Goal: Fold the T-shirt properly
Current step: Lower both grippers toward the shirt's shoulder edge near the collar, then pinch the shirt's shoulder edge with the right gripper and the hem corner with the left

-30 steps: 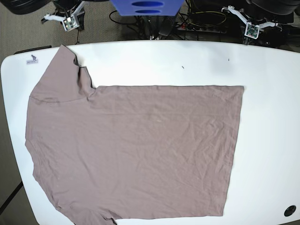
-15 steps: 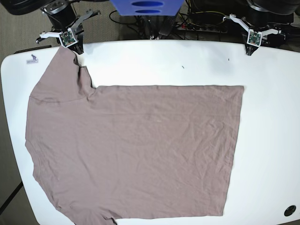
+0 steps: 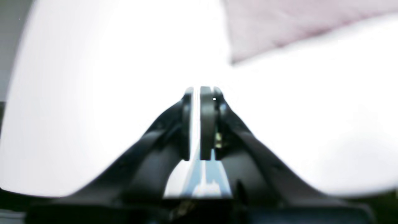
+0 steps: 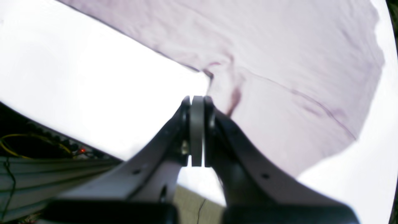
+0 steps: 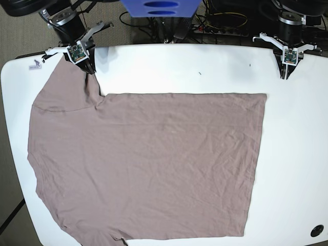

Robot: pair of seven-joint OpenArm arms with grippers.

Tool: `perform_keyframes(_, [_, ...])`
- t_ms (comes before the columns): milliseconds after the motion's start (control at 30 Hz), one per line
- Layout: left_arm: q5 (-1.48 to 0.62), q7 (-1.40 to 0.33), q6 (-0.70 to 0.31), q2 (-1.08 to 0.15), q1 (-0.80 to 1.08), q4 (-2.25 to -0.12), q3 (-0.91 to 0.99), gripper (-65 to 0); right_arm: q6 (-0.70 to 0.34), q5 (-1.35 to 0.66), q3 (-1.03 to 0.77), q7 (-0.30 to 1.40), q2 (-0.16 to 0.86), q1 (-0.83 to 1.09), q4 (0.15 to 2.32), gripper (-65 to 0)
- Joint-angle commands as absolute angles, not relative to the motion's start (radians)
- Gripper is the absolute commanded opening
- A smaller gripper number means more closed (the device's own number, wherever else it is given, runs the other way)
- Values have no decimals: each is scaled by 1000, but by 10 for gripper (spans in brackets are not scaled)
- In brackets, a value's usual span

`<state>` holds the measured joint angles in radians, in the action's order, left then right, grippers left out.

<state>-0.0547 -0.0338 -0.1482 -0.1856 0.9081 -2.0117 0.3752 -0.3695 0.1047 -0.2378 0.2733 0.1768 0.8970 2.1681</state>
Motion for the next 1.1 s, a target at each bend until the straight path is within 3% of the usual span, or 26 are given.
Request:
perform_keyframes(0, [-73,-35,-146,-191,894,-2026,380,-555,-373,97,-234,252,182,896,2173,-650])
perform_keyframes(100, [-64,-76,-146,-192,796,-2019,359,-555,-361,97,-228,251,183,853,2104,-650])
perform_keyframes(367, [-7,-191,-141,-209,651,-2030,319,-633,-360,89,-216,250,185,804,2060,-650])
perform_keyframes(567, [78,-286,-136,-209,611,-2073,277,-650,-372,17,-212,259,178,789,2099,-452])
perform_keyframes(700, [73,-294,-134,-205,635,-2087,284,-650,-370,2,-214,259,179,795,2107,-371])
perform_keyframes(767, [67,-283,-142,-203,660,-2081,299,-611,-365,-12,-223,267,181,806,2109,-336])
perform_keyframes(1067, [34,-235,-151,-199,667,-2051,314,-437,-425,-112,-325,320,181,814,2113,-347])
